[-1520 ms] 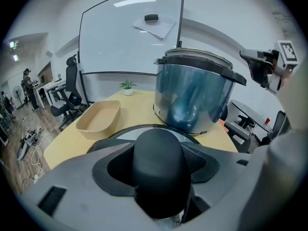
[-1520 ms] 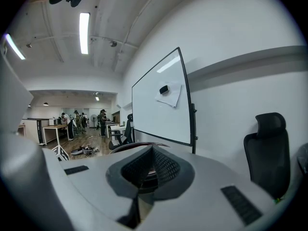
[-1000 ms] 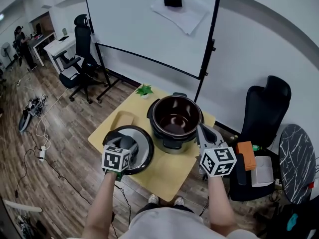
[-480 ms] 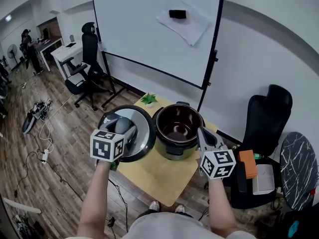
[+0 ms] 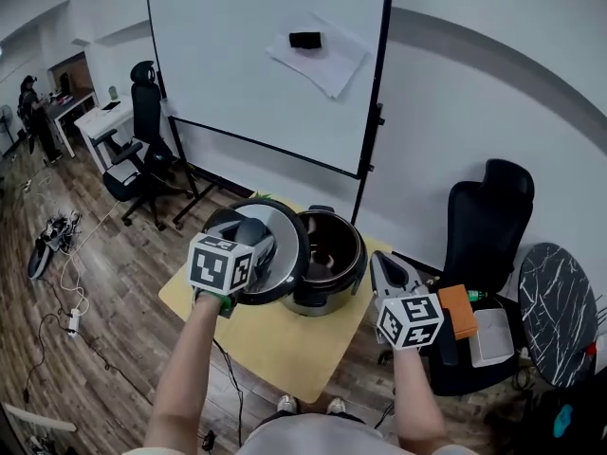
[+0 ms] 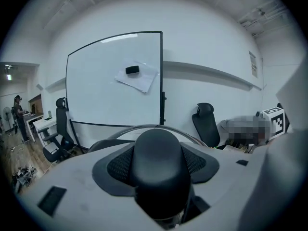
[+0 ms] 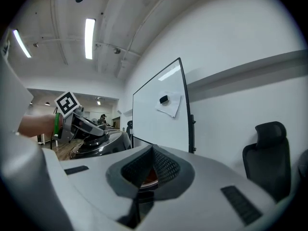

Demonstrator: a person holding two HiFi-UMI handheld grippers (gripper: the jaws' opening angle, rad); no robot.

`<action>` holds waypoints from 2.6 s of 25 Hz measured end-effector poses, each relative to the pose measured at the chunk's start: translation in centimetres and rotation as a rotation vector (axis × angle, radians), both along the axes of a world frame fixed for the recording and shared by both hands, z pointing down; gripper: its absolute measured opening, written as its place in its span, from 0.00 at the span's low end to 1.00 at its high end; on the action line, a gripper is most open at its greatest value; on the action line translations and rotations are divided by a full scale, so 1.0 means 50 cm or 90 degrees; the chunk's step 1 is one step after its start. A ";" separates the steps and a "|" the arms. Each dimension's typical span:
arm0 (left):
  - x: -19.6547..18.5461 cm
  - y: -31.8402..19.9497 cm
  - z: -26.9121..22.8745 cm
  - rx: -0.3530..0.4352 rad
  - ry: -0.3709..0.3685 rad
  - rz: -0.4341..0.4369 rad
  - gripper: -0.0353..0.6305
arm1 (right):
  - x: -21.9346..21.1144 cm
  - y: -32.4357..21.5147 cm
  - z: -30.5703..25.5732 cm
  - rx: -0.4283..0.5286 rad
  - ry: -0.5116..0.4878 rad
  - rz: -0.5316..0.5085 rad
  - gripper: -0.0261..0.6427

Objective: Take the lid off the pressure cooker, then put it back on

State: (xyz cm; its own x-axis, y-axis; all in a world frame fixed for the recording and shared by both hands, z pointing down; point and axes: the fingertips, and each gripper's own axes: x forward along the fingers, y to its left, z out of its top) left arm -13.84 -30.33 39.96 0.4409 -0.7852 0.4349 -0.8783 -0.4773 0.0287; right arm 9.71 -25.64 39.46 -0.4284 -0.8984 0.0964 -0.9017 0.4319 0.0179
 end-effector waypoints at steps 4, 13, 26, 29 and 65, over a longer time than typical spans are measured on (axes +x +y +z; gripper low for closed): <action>0.075 -0.041 0.000 -0.017 -0.001 0.039 0.47 | 0.056 0.007 0.001 -0.002 0.000 0.036 0.04; 0.227 -0.092 0.028 -0.075 0.001 0.122 0.47 | 0.163 0.026 0.008 -0.007 -0.005 0.102 0.04; 0.294 -0.151 0.100 -0.144 -0.031 0.135 0.47 | 0.240 0.045 0.033 -0.022 -0.013 0.158 0.04; 0.298 -0.157 0.115 -0.165 -0.028 0.131 0.47 | 0.244 0.044 0.038 -0.026 -0.014 0.161 0.04; 0.304 -0.162 0.141 -0.183 -0.055 0.164 0.47 | 0.237 0.028 0.065 -0.050 -0.017 0.153 0.04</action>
